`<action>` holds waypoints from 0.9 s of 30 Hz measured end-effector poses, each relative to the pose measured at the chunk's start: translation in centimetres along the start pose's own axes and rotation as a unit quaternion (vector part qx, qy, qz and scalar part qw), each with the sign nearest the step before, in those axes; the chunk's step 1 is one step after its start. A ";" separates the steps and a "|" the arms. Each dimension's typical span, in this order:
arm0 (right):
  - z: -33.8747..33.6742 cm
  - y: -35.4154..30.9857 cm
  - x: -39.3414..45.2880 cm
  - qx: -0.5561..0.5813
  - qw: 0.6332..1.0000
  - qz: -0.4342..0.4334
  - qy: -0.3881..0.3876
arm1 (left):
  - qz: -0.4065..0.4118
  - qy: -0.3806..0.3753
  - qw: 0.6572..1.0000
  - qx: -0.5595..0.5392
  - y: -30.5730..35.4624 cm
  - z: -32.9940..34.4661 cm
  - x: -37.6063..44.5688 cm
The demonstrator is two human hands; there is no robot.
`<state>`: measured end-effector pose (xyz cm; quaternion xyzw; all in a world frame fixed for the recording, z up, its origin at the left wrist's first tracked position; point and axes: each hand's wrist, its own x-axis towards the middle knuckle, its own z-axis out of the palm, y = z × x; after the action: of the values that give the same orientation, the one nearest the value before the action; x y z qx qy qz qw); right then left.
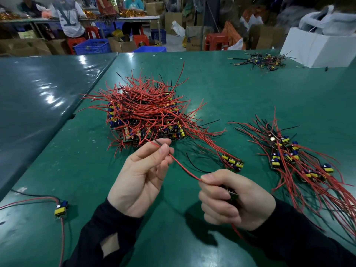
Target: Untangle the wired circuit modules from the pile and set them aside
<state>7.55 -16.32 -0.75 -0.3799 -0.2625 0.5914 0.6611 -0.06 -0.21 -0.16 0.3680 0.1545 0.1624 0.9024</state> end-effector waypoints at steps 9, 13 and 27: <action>0.3 1.8 0.1 -0.438 0.860 -0.207 0.158 | 0.260 0.082 0.926 0.261 -1.8 0.2 0.1; -0.2 2.0 0.6 -0.447 0.856 -0.179 0.190 | 0.184 0.083 0.962 0.182 -1.0 -0.2 0.4; 0.1 1.5 0.4 -0.400 0.880 -0.191 0.168 | 0.249 0.091 0.941 0.209 -0.6 -0.3 0.3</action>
<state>6.67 -15.85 -1.93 -0.6480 -0.4293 0.2254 0.5874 0.18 -0.38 -0.84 0.5590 0.1695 0.3789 0.7178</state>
